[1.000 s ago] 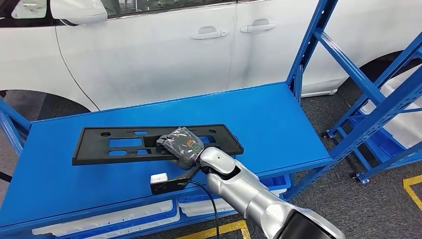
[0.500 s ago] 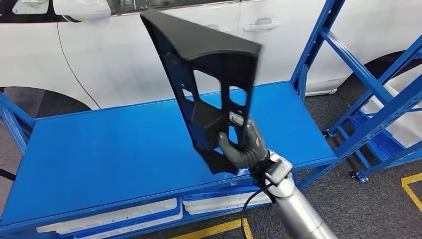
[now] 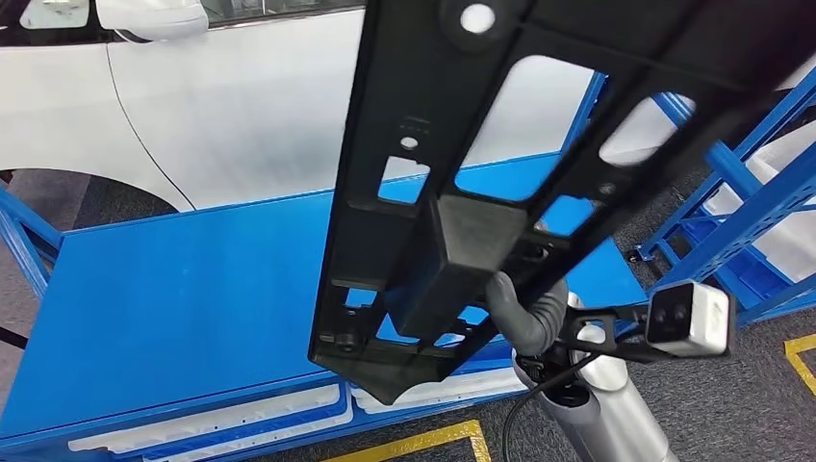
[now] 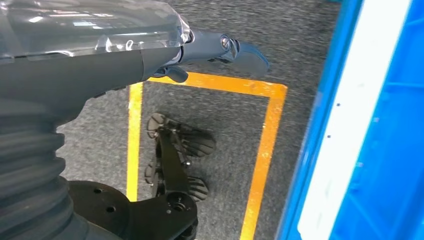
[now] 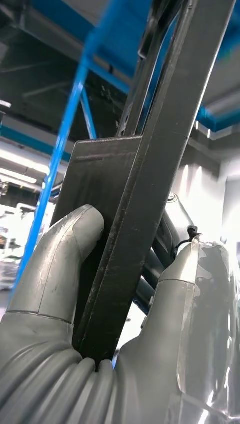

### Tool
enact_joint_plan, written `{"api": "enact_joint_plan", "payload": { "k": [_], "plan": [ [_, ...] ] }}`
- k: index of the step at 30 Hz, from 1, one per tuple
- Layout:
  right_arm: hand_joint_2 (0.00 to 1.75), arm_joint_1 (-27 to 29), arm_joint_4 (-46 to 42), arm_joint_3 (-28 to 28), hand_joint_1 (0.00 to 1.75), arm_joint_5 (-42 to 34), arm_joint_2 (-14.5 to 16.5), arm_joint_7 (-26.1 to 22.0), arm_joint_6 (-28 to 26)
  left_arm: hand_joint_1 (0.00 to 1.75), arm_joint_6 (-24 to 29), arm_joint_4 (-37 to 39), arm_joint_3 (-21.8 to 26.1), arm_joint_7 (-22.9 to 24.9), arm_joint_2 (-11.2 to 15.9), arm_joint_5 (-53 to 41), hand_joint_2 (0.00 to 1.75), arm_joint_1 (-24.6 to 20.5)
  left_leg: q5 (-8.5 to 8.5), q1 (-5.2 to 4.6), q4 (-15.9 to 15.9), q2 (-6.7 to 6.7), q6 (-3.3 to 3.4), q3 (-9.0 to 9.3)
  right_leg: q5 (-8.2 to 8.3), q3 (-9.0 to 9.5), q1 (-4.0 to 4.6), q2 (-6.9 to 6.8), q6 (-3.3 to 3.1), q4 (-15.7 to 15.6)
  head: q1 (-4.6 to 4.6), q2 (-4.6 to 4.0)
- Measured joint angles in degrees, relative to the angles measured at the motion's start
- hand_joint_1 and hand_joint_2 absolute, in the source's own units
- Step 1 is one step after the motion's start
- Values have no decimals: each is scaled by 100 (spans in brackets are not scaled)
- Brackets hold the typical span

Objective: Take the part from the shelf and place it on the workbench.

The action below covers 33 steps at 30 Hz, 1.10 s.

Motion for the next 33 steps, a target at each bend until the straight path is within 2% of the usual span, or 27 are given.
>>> {"api": "enact_joint_plan", "payload": {
  "k": [1, 2, 4, 5, 6, 7, 8, 10, 11, 12, 15, 16, 17, 19, 20, 21, 22, 23, 25, 26, 27, 30, 31, 32, 33],
  "plan": [
    [175, -121, 90, 78, 175, -197, -69, 68, -49, 0, 37, 0, 20, 56, 1, 4, 175, -15, -94, 4, 104, 2, -26, -45, 20, -9, -10, -11, -36, -18, 0, 0],
    [175, -229, 164, 147, 175, -359, -138, 106, -98, 0, 67, 0, 38, 98, 1, 5, 175, -27, -259, 10, 323, 3, -49, -135, 41, -21, -20, -28, -68, -37, 0, 0],
    [175, -372, 274, 248, 175, -544, -256, 126, -156, 0, 103, 0, 57, 147, 4, 4, 175, -32, -689, 20, 1058, 5, -81, -430, 75, -66, -12, -57, -106, -38, 0, 0],
    [175, -405, 323, 293, 175, -593, -312, 130, -187, 0, 123, 0, 60, 164, 5, 5, 175, -29, -841, 23, 1405, 6, -92, -563, 93, -96, -5, -67, -113, -33, 0, 0],
    [175, -422, 364, 335, 175, -639, -368, 130, -225, 0, 141, 0, 62, 182, 7, 5, 175, -27, -889, 24, 1590, 6, -96, -617, 113, -127, 1, -73, -113, -26, 0, 0],
    [175, -429, 401, 373, 175, -703, -431, 122, -275, 0, 160, 0, 63, 206, 8, 6, 175, -25, -823, 23, 1541, 6, -91, -561, 132, -157, 4, -75, -107, -15, 0, 0],
    [175, -428, 434, 405, 175, -784, -508, 92, -323, 0, 178, 0, 64, 235, 10, 6, 175, -24, -668, 23, 1265, 6, -77, -394, 150, -184, 6, -76, -96, -2, 0, 0],
    [175, -415, 494, 438, 175, -937, -699, -48, -366, 0, 209, 0, 64, 293, 14, 3, 175, -24, -349, 10, 445, 4, -32, 62, 186, -228, 17, -76, -56, 31, 0, 0],
    [175, -390, 520, 446, 175, -974, -798, -155, -358, 0, 219, 0, 64, 324, 15, -2, 175, -23, -262, -3, 159, 0, -5, 208, 208, -243, 22, -76, -25, 40, 0, 0],
    [175, -338, 539, 451, 175, -975, -892, -285, -326, 0, 225, 0, 64, 360, 17, -7, 175, -20, -225, -21, 10, -4, 25, 273, 234, -253, 25, -76, 11, 43, 1, 0],
    [175, 32, 556, 456, 175, -768, -1142, -799, -11, 0, 208, 0, 67, 483, 31, 3, 175, 9, -133, -32, -40, -5, 131, 239, 292, -256, 15, -75, 123, 17, 1, 0],
    [175, 198, 561, 444, 175, -651, -1208, -962, 188, 0, 193, 0, 72, 508, 33, 20, 175, 18, -82, -21, -58, 3, 176, 216, 206, -288, 8, -68, 156, 74, 1, 0],
    [175, 365, 570, 419, 175, -526, -1253, -1087, 432, 0, 181, 0, 81, 519, 34, 37, 175, 26, -26, -9, -75, 13, 217, 180, 25, -359, 2, -59, 188, 241, 1, 0],
    [175, 695, 599, 325, 175, -336, -1294, -1193, 867, 0, 163, 0, 102, 524, 36, 61, 175, 41, 63, -14, -75, 30, 269, 71, -511, -597, -20, -46, 244, 916, 1, 0],
    [175, 859, 616, 261, 175, -260, -1298, -1207, 1027, 0, 159, 0, 111, 523, 37, 63, 175, 54, 100, -20, -67, 35, 275, 11, -718, -702, -29, -45, 267, 1296, 0, 0],
    [175, 1021, 633, 188, 175, -188, -1298, -1213, 1143, 0, 157, 0, 121, 522, 38, 62, 175, 69, 133, -25, -57, 37, 273, -47, -815, -741, -37, -45, 284, 1557, 0, 0],
    [175, 1173, 647, 107, 175, -115, -1297, -1216, 1251, 0, 155, 0, 131, 523, 38, 54, 175, 85, 162, -27, -41, 37, 267, -106, -795, -672, -43, -46, 293, 1610, 0, 0],
    [175, 1306, 657, 24, 175, -45, -1295, -1217, 1359, 0, 153, 0, 141, 529, 38, 38, 175, 99, 186, -27, -19, 37, 256, -162, -692, -490, -48, -47, 294, 1439, 0, 0],
    [175, 1500, 665, -134, 175, 49, -1289, -1217, 1540, 0, 151, 0, 152, 556, 38, 3, 175, 112, 222, -33, 38, 34, 223, -261, -496, 92, -51, -48, 264, 646, 0, 0],
    [175, 1569, 663, -202, 175, 71, -1286, -1218, 1597, 0, 151, 0, 153, 570, 38, -12, 175, 113, 238, -39, 61, 32, 199, -290, -445, 307, -37, -43, 228, 323, 0, 0],
    [175, 1630, 659, -259, 175, 80, -1284, -1220, 1630, 0, 151, 0, 154, 580, 38, -18, 175, 113, 256, -46, 76, 30, 171, -306, -436, 435, -22, -39, 185, 114, 1, 0],
    [175, 1762, 649, -392, 175, 86, -1278, -1230, 1678, 0, 152, 0, 156, 592, 40, -27, 175, 119, 319, -55, 77, 24, 58, -339, -375, 405, -6, -37, 44, 23, 1, 0],
    [175, 1786, 646, -422, 175, 87, -1272, -1231, 1686, 0, 152, 0, 158, 595, 41, -28, 175, 124, 254, -54, 123, 23, 23, -380, -329, 365, -16, -42, -3, 5, 0, 0],
    [175, 1809, 643, -443, 175, 87, -1264, -1232, 1689, 0, 152, 0, 160, 600, 42, -33, 175, 130, 99, -52, 254, 22, -3, -443, -275, 316, -29, -49, -48, -13, 0, 0],
    [175, 1831, 639, -462, 175, 86, -1257, -1233, 1689, 0, 154, 0, 162, 617, 43, -43, 175, 131, -149, -42, 507, 21, -23, -533, -220, 259, -32, -56, -81, -21, 0, 0]
  ]
}}
